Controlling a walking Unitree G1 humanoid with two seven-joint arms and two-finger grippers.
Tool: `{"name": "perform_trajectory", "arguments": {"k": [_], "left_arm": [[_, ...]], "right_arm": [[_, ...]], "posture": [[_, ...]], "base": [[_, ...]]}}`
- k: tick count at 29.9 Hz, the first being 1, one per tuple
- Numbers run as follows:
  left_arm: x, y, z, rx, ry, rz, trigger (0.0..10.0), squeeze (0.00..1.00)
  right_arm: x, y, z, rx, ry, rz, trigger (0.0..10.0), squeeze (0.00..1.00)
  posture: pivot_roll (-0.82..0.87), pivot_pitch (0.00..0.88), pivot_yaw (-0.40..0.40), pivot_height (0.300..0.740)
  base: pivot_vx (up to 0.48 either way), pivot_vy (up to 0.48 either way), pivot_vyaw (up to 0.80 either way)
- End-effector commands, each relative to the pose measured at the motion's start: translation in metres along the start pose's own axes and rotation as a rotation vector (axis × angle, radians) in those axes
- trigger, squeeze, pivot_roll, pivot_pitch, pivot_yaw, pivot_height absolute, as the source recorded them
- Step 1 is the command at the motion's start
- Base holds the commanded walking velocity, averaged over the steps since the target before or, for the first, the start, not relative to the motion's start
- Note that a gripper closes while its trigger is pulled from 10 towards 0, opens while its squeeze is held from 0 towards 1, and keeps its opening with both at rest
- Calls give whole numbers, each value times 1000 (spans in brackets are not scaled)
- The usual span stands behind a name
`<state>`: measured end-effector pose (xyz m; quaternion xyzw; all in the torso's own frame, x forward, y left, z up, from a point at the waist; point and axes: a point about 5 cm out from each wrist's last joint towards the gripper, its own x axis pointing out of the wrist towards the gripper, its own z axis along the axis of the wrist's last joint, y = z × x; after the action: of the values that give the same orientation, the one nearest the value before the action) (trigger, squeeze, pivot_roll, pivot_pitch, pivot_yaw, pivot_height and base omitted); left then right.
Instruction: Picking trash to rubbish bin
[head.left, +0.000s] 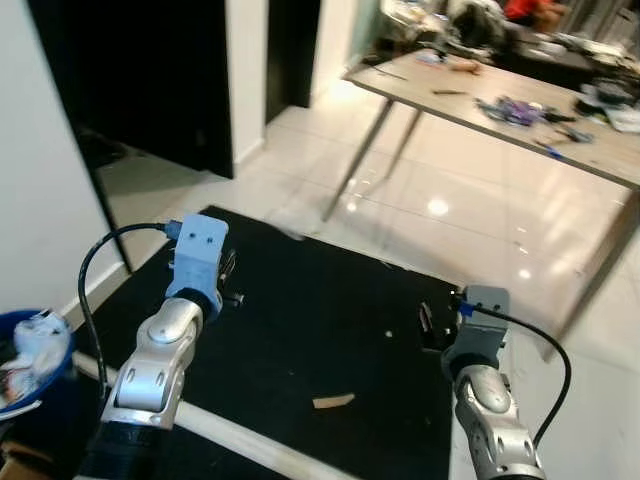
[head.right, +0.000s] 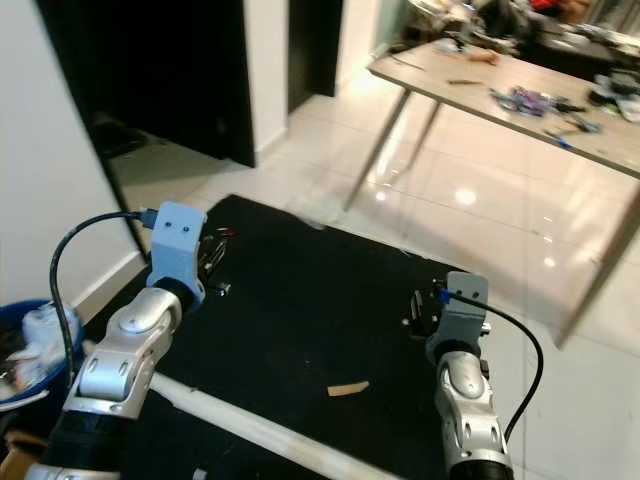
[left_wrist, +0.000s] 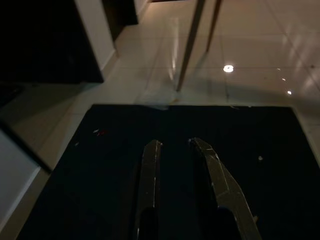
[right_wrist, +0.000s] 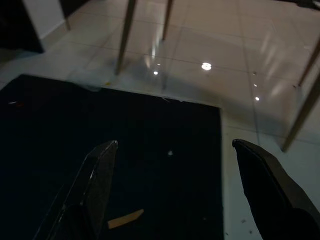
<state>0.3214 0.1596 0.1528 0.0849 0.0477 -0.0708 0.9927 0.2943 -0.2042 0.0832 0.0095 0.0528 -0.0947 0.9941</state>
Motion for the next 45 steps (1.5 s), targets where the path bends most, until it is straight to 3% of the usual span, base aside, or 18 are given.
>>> {"name": "perform_trajectory", "arguments": {"k": [1,8,11,15,18,21,27,29,34,36,45], "left_arm": [[2,0,-2,6,9,-6,10000,0],[6,-2,3,-12,-8,-1,10000,0],[6,-4,-5,56,27,-20,10000,0],[2,-1,-20,65,78,-34,10000,0],[-1,-4,-31,61,122,-75,10000,0],[-2,-11,-34,28,142,-109,10000,0],[-3,-17,-32,10,119,-128,10000,0],[-1,-18,-29,-43,68,-93,10000,0],[-3,-19,-26,-58,42,-123,10000,0],[-4,-20,-26,-53,42,-129,10000,0],[-4,-20,-26,-50,39,-128,10000,0]], "right_arm": [[1,-3,2,4,-2,-20,10000,0],[6,-3,7,10,-17,-30,10000,0],[7,-6,10,28,-33,-43,10000,0],[8,-2,17,-10,-87,-12,10000,0],[5,18,33,-76,-201,118,10000,0],[-1,46,45,-59,-283,317,10000,0],[-7,71,48,-88,-307,474,10000,0],[-8,78,46,-123,-316,496,10000,0],[-4,74,42,-121,-291,442,10000,0],[-1,65,38,-110,-260,375,10000,0],[0,57,32,-159,-232,318,10000,0]], "posture": [[-54,62,-20,740],[-58,58,-21,740],[-46,55,-26,740],[-52,61,-19,740],[-43,59,-22,740],[-44,59,-18,740],[-42,53,-17,740],[-36,55,-24,740],[-41,57,-21,740],[-33,59,-24,740],[-35,66,-21,740]], "base": [[0,0,-800],[0,0,-800],[0,0,-800],[0,0,0],[0,0,0],[0,0,0],[0,0,0],[0,0,0],[0,0,0],[266,0,0],[288,0,0]]}}
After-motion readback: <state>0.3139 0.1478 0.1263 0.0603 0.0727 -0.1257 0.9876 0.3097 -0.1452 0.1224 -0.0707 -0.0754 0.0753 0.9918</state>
